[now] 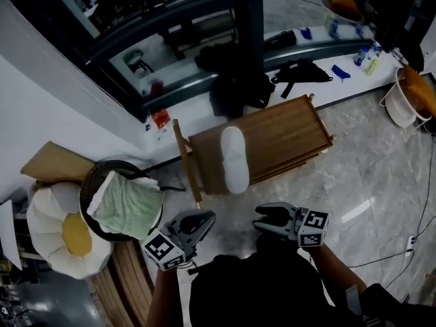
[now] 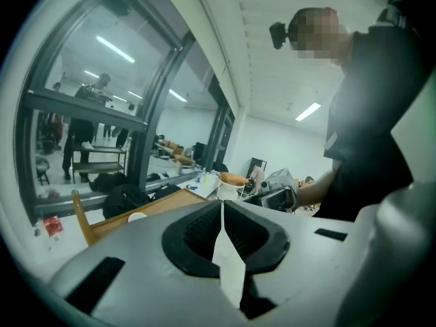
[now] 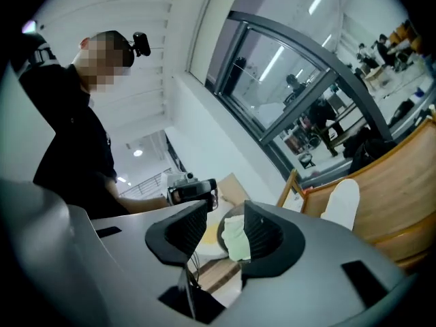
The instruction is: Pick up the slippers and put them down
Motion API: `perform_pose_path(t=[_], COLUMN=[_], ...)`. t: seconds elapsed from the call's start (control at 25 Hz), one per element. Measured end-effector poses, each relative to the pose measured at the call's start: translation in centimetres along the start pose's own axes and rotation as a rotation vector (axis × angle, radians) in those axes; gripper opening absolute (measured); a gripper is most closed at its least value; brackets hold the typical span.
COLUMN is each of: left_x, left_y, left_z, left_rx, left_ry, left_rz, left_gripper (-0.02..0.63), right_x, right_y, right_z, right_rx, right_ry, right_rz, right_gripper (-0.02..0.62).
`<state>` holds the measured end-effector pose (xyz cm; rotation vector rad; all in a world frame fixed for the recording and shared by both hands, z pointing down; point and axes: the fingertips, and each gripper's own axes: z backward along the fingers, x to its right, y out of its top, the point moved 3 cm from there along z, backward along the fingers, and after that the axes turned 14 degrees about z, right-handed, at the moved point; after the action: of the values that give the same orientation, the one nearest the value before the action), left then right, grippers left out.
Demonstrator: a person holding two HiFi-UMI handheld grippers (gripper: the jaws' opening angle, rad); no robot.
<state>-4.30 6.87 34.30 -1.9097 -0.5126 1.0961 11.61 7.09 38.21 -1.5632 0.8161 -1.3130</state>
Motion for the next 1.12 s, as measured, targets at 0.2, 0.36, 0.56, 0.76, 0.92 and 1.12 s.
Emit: perform_pose_path(t=[0.2, 0.36, 0.56, 0.76, 0.92, 1.12], left_x=[-2.0, -3.8, -6.5, -8.7, -10.0, -10.4], left_y=[0.1, -1.0, -3.8, -7.3, -11.9, -14.9], left_z=[-2.4, -3.5, -4.5, -5.5, -6.7, -7.4], left_rx=[-0.042, -0.077, -0.095, -0.124, -0.208, -0.202], left_ry=[0.060, 0.053, 0.028, -0.003, -0.065, -0.121], left_rz=[0.057, 0.077, 0.176, 0.211, 0.160, 0.102], left_gripper=[0.020, 0.020, 0.020, 0.020, 0.020, 0.020], right_x=[3.6, 6.4, 9.7, 12.8, 14.8, 16.3], right_y=[-1.3, -3.3, -7.2, -12.8, -16.8, -20.6], right_z=[-1.0, -2.2, -2.8, -3.1, -3.6, -4.8], right_rx=[0.006, 0.008, -0.006, -0.039, -0.036, -0.058], right_ry=[0.052, 0.041, -0.052, -0.104, -0.142, -0.134], right_rz=[-0.118, -0.291, -0.478, -0.648, -0.749, -0.858], right_gripper=[0.146, 0.146, 0.146, 0.146, 0.146, 0.146])
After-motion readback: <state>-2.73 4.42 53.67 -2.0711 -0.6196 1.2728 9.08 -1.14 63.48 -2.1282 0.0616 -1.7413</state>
